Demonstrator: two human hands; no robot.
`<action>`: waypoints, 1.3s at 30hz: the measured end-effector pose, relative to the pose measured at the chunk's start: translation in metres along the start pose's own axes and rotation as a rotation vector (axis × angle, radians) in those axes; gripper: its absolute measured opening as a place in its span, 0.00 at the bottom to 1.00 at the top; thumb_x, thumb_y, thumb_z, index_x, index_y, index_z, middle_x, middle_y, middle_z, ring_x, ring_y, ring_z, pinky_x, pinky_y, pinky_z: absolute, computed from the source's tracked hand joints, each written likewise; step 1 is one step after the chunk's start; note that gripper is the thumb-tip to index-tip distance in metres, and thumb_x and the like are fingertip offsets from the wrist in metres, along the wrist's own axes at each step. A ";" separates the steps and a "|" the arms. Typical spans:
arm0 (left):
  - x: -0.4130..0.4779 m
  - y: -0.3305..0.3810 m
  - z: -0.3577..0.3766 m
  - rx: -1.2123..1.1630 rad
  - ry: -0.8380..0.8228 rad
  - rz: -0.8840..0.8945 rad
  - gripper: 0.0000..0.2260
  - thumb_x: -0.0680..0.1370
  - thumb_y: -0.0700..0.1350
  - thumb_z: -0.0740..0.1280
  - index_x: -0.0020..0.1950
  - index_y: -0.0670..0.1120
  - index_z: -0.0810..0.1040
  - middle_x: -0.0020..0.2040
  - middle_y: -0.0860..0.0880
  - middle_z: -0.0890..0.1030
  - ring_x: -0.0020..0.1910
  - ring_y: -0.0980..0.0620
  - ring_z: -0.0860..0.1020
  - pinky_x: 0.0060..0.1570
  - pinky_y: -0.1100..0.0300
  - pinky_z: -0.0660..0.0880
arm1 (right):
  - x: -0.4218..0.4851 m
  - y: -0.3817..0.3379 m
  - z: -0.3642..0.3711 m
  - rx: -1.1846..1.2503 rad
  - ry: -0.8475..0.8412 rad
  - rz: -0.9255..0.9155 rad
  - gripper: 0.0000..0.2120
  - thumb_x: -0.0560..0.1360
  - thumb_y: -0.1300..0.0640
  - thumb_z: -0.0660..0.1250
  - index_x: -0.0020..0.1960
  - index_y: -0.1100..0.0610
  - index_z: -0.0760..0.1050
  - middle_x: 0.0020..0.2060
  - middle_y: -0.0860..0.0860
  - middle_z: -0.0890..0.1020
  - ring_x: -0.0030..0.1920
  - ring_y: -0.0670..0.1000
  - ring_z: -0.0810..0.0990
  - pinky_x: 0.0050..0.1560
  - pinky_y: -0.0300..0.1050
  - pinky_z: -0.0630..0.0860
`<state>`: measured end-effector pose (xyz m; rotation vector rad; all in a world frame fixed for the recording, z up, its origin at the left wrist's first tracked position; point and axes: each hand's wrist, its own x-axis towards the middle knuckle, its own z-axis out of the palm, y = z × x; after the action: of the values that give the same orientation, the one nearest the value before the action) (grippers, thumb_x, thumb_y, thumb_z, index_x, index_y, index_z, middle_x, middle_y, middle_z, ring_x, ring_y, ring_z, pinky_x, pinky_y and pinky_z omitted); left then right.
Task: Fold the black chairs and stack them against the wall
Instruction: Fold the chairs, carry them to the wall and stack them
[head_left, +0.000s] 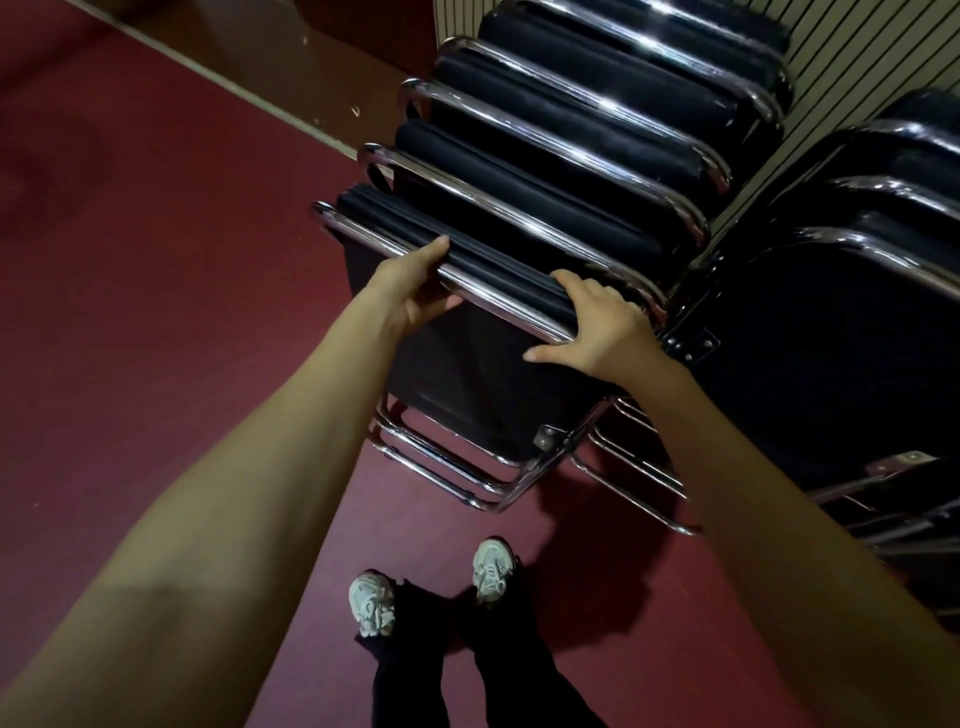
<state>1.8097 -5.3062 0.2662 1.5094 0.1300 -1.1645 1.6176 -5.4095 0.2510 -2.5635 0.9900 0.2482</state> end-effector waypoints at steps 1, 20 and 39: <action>-0.006 0.000 -0.002 0.003 0.004 -0.003 0.05 0.79 0.44 0.68 0.44 0.46 0.76 0.38 0.50 0.77 0.36 0.54 0.79 0.35 0.58 0.80 | -0.001 -0.003 -0.005 0.002 -0.061 0.013 0.49 0.65 0.31 0.68 0.76 0.51 0.52 0.70 0.54 0.67 0.69 0.57 0.66 0.66 0.56 0.65; -0.347 -0.215 -0.355 -0.218 0.725 0.195 0.20 0.78 0.44 0.67 0.70 0.44 0.71 0.66 0.45 0.75 0.64 0.50 0.73 0.64 0.54 0.69 | -0.212 -0.385 0.125 -0.050 -0.430 -0.888 0.32 0.78 0.45 0.62 0.77 0.55 0.55 0.75 0.52 0.60 0.76 0.52 0.56 0.74 0.50 0.55; -0.799 -0.547 -0.714 -0.747 1.680 0.132 0.22 0.78 0.49 0.67 0.71 0.45 0.71 0.69 0.47 0.73 0.67 0.54 0.71 0.70 0.53 0.65 | -0.697 -0.865 0.413 -0.352 -0.894 -1.882 0.34 0.77 0.40 0.60 0.77 0.53 0.53 0.77 0.50 0.56 0.77 0.49 0.50 0.75 0.55 0.51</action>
<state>1.4699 -4.1539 0.3376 1.3471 1.3672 0.5179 1.6781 -4.2277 0.3264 -2.0486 -1.7632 0.8086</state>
